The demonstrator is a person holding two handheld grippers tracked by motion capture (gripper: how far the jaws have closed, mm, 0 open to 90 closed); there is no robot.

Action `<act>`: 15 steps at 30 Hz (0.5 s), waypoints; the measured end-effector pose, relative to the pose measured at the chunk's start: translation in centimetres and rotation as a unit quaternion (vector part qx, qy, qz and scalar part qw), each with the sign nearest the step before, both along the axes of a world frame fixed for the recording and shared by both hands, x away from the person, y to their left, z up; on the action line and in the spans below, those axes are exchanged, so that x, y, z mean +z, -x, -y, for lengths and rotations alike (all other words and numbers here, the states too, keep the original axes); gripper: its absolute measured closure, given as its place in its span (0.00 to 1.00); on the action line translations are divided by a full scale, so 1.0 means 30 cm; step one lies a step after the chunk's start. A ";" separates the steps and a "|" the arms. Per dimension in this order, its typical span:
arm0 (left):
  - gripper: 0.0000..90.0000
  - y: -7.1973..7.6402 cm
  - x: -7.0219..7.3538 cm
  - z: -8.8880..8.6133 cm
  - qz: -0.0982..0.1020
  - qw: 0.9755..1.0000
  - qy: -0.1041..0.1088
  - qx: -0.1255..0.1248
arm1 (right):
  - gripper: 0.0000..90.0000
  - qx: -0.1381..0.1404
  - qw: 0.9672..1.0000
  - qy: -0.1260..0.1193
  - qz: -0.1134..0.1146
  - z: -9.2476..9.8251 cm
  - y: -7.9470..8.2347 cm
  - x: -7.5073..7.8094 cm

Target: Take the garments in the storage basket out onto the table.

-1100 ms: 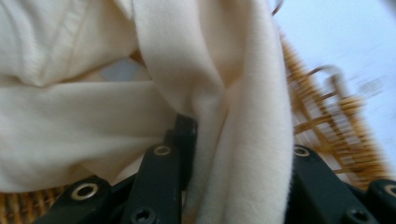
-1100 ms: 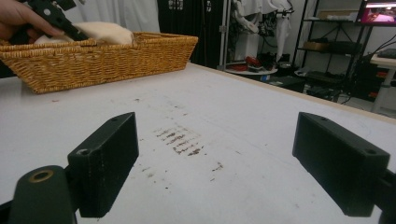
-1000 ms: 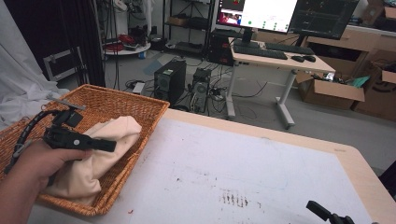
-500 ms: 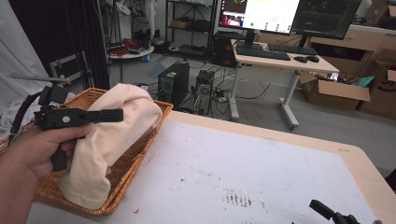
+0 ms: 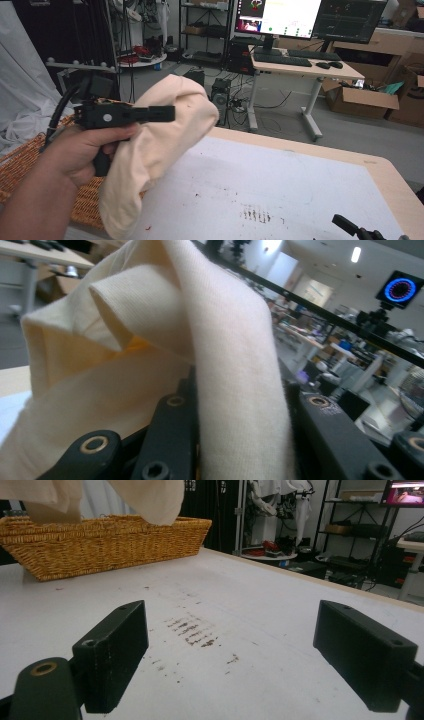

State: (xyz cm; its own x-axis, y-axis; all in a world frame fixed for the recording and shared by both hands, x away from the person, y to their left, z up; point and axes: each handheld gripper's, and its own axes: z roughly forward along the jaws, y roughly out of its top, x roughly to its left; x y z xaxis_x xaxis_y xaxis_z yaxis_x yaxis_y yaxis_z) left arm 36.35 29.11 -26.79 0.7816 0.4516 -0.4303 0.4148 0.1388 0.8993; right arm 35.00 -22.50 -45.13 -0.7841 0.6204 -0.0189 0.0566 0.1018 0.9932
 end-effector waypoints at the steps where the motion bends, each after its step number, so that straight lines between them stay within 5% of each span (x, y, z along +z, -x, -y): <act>1: 0.79 -0.005 0.001 0.024 0.002 1.000 0.002 -0.005 | 0.16 0.000 1.000 0.000 0.000 0.000 0.000 0.000; 9: 0.79 -0.042 -0.047 0.198 -0.003 1.000 -0.013 -0.026 | 0.16 0.000 1.000 -0.001 -0.001 0.001 0.000 0.000; 15: 0.79 -0.075 -0.126 0.304 -0.023 0.998 -0.053 -0.017 | 0.16 0.000 1.000 -0.002 -0.001 0.002 0.000 0.000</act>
State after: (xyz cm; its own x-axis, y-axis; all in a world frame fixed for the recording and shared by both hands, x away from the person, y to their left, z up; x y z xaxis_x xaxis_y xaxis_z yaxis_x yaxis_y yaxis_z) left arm 38.61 20.00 -30.58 0.7777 0.4706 -0.4167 0.4584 0.0291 0.8883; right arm 35.00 -22.54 -45.14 -0.7838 0.6208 -0.0140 0.0596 0.0977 0.9934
